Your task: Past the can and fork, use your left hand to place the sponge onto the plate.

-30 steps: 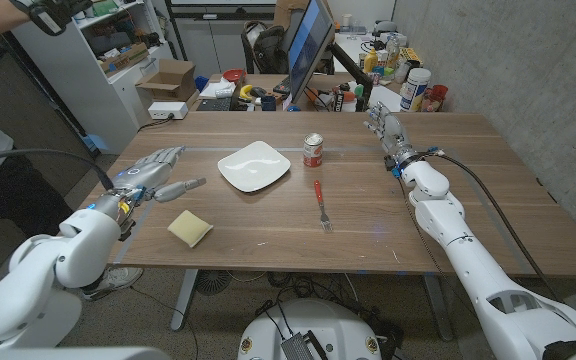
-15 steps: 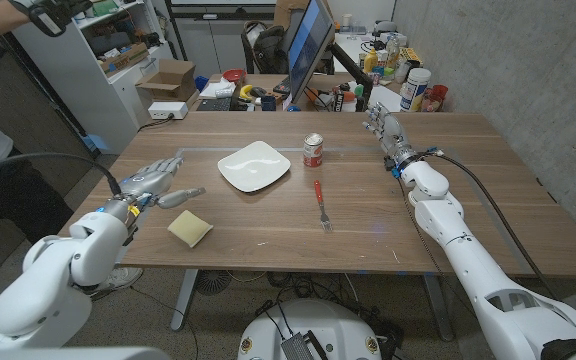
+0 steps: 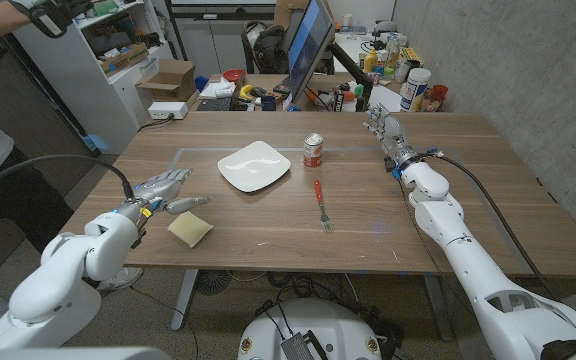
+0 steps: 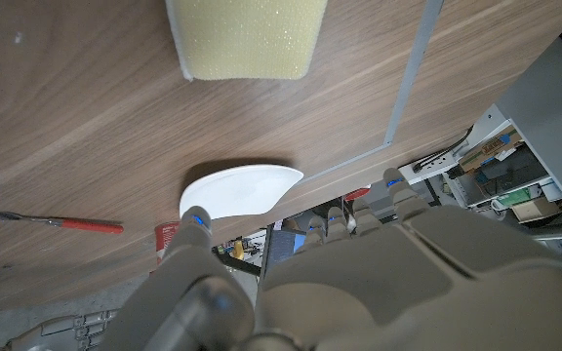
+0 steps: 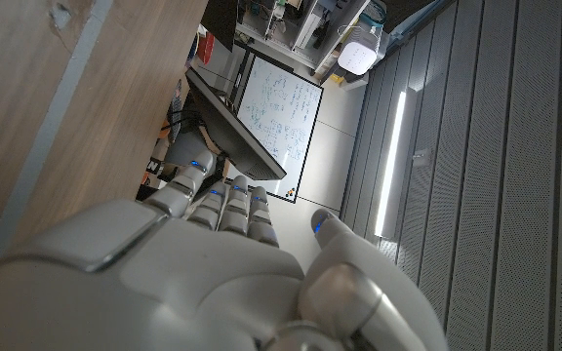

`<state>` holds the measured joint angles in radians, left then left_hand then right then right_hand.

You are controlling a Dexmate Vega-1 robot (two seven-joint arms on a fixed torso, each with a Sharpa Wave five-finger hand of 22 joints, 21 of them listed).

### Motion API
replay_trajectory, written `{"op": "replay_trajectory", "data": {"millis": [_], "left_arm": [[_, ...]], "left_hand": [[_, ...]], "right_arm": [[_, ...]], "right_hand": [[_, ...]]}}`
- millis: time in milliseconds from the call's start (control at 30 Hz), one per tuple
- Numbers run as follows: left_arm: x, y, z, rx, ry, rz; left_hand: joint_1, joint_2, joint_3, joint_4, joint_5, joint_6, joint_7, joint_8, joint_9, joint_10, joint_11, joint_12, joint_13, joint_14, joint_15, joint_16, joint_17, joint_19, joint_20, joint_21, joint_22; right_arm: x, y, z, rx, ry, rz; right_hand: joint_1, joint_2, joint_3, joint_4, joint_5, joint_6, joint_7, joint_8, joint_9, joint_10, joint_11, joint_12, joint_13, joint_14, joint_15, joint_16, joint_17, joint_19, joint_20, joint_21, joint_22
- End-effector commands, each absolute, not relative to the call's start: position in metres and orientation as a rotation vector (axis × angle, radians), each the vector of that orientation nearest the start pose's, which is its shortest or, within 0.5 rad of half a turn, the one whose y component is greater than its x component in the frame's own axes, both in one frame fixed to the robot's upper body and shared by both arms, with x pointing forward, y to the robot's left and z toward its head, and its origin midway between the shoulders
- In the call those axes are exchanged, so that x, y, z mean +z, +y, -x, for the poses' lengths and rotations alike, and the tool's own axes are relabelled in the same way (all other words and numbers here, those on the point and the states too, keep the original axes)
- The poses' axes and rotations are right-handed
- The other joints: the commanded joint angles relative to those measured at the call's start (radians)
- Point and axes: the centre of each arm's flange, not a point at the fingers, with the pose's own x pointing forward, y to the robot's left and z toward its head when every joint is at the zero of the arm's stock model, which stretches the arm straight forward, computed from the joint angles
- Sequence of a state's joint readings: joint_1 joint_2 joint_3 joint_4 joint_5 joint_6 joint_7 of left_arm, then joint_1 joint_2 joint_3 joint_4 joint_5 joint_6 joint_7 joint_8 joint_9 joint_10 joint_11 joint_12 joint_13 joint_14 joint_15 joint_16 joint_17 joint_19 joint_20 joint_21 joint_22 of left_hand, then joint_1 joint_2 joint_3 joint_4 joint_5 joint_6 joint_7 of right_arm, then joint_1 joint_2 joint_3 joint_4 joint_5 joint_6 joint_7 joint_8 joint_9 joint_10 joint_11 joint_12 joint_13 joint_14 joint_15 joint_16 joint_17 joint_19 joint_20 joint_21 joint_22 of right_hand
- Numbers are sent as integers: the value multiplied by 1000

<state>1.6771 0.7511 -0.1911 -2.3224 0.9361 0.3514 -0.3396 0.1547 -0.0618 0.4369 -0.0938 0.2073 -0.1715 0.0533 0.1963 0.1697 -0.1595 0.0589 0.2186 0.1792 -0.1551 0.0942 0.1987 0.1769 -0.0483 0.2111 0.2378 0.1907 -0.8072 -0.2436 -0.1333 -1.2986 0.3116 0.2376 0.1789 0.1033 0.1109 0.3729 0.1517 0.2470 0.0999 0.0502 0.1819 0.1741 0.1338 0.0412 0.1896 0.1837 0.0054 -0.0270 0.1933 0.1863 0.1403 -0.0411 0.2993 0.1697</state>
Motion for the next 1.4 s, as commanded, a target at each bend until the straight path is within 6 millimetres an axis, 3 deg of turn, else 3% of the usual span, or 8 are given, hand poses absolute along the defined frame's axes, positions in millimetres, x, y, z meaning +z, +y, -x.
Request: {"op": "replay_trajectory", "data": {"millis": [33,367,633,800,1400], "left_arm": [[-67,355,-441,162,-159,-1584],[-78,360,-447,133,-103,-1572],[-84,353,-457,91,-69,-1602],[-85,343,-450,107,-62,-1678],[-107,347,-455,89,33,-1696]], "left_hand": [[8,-2,1,-9,5,-15,-5,-3,6,5,1,2,4,-1,-2,-5,3,5,1,-2,0],[14,-7,-2,-13,8,-16,-6,-4,6,4,3,0,4,-1,-1,-6,3,7,1,-3,0],[19,-11,-4,-17,10,-18,-11,-6,6,3,3,-2,5,2,1,-6,3,10,1,-3,0],[23,-13,-6,-19,12,-21,-13,-7,6,3,2,-3,5,2,1,-7,3,12,1,-3,0],[53,-24,-10,-36,23,-27,-13,-9,7,-3,2,-9,5,-2,0,-10,3,18,1,-7,-1]], "right_arm": [[18,-253,-658,236,-699,20],[16,-252,-662,236,-690,17],[15,-252,-663,242,-693,14],[12,-256,-663,233,-689,8],[11,-254,-667,250,-688,4]], "right_hand": [[-10,40,9,0,7,-2,-1,4,5,3,3,4,4,0,-5,-2,1,8,-38,-1,5],[-12,36,8,0,6,-2,0,4,5,4,5,4,4,0,-3,-1,1,10,-36,-3,5],[-13,35,8,0,6,-2,0,4,5,3,4,4,4,0,-2,-2,1,11,-36,-5,5],[-14,35,9,0,6,-2,-1,5,5,4,4,4,4,0,-2,-2,1,11,-35,-7,5],[-16,36,10,0,6,-2,-1,5,5,4,3,4,4,2,-4,-1,1,13,-36,-10,5]]}}
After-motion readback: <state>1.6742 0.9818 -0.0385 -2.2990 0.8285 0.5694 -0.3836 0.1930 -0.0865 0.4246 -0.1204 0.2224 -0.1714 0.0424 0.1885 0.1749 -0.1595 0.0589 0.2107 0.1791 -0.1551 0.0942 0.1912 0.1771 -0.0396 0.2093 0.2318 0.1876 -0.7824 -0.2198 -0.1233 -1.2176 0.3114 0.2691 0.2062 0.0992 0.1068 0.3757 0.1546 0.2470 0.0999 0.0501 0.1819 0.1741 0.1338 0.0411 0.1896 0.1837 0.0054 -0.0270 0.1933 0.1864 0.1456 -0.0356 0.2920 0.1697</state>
